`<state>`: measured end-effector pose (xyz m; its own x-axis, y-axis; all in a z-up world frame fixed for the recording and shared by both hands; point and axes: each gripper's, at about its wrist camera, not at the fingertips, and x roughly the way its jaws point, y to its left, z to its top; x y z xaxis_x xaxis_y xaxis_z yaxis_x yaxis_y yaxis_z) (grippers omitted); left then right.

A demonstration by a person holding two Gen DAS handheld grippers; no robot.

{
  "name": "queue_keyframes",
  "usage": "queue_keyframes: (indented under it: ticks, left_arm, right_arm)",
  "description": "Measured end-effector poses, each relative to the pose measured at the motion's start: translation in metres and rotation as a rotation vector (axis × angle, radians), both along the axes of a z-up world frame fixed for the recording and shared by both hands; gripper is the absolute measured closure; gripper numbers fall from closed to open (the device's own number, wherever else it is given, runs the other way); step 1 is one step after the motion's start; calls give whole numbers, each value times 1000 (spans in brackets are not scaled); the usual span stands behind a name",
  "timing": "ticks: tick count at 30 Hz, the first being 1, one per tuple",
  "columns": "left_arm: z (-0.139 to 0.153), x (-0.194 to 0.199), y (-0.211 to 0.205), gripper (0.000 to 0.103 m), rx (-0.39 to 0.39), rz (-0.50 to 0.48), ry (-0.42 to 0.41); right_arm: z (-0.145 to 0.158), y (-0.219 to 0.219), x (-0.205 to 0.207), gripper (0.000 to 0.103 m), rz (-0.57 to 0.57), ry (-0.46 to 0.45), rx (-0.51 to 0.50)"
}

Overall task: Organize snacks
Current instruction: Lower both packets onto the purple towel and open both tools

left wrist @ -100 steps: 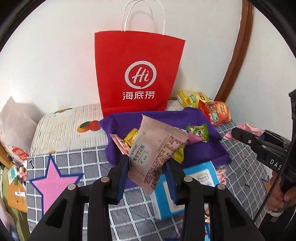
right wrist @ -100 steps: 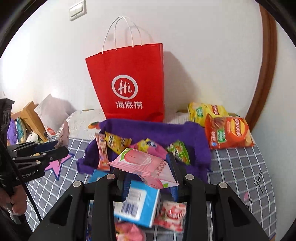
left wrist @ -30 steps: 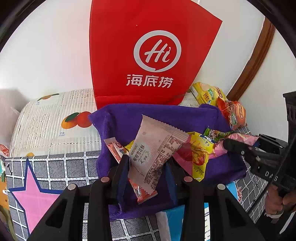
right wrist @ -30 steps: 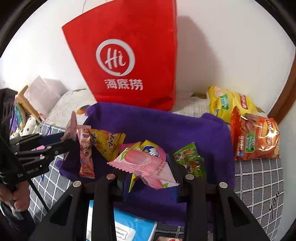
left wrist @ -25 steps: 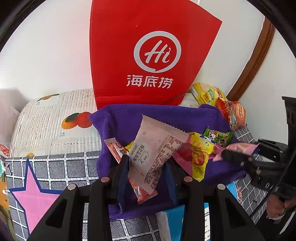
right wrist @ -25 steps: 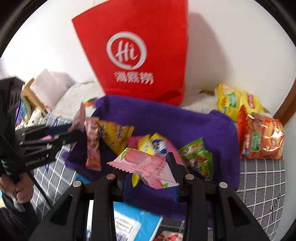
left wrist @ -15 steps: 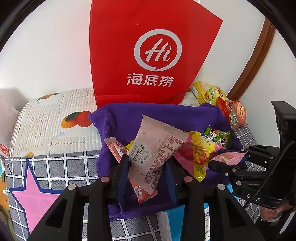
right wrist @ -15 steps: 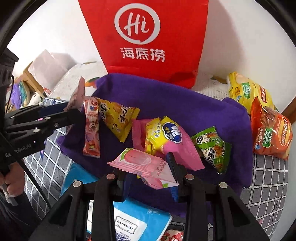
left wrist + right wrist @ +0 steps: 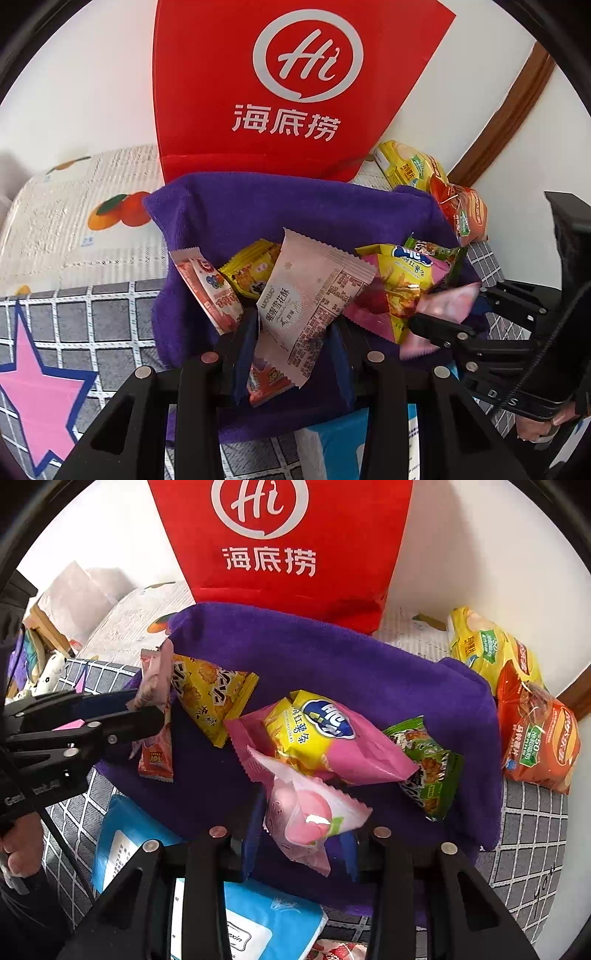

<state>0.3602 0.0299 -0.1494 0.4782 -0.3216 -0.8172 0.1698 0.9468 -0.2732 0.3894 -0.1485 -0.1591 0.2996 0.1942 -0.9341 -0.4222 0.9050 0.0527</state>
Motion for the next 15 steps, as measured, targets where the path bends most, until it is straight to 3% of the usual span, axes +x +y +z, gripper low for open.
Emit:
queue_keyframes:
  ticks: [4, 15]
  left_arm:
    - [-7, 2, -4, 67, 21, 6, 11]
    - [-16, 7, -6, 61, -1, 24, 25]
  right_arm:
    - [10, -6, -1, 56, -5, -28, 5]
    - [41, -24, 0, 55, -60, -112, 95]
